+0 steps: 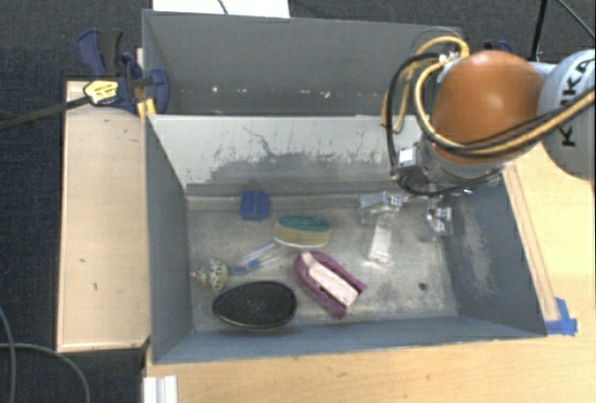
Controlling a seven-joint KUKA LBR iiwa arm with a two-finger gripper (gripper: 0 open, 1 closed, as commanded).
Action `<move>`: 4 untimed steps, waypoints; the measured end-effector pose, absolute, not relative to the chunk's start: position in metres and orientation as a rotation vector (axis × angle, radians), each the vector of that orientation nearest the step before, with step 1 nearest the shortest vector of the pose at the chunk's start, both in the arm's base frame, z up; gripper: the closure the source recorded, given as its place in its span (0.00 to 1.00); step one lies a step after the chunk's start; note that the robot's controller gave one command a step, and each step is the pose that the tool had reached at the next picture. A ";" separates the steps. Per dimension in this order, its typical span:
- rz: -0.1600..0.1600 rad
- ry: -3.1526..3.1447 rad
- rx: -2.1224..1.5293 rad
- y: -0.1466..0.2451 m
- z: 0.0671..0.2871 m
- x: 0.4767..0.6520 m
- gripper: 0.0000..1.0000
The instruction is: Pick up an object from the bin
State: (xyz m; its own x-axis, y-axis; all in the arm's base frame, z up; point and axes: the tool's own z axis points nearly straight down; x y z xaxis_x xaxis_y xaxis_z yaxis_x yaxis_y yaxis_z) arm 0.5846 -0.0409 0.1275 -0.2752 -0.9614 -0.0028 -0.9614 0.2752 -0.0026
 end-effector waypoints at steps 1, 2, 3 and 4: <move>0.005 2.044 -2.385 -0.051 0.069 0.578 0.00; 0.003 2.051 -2.379 -0.050 0.069 0.578 0.00; 0.005 2.056 -2.376 -0.051 0.069 0.578 1.00; -0.009 2.060 -2.363 -0.050 0.147 0.580 1.00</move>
Offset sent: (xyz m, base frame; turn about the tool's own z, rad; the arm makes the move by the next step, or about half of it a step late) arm -0.0060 -0.0105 -0.0575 -0.4338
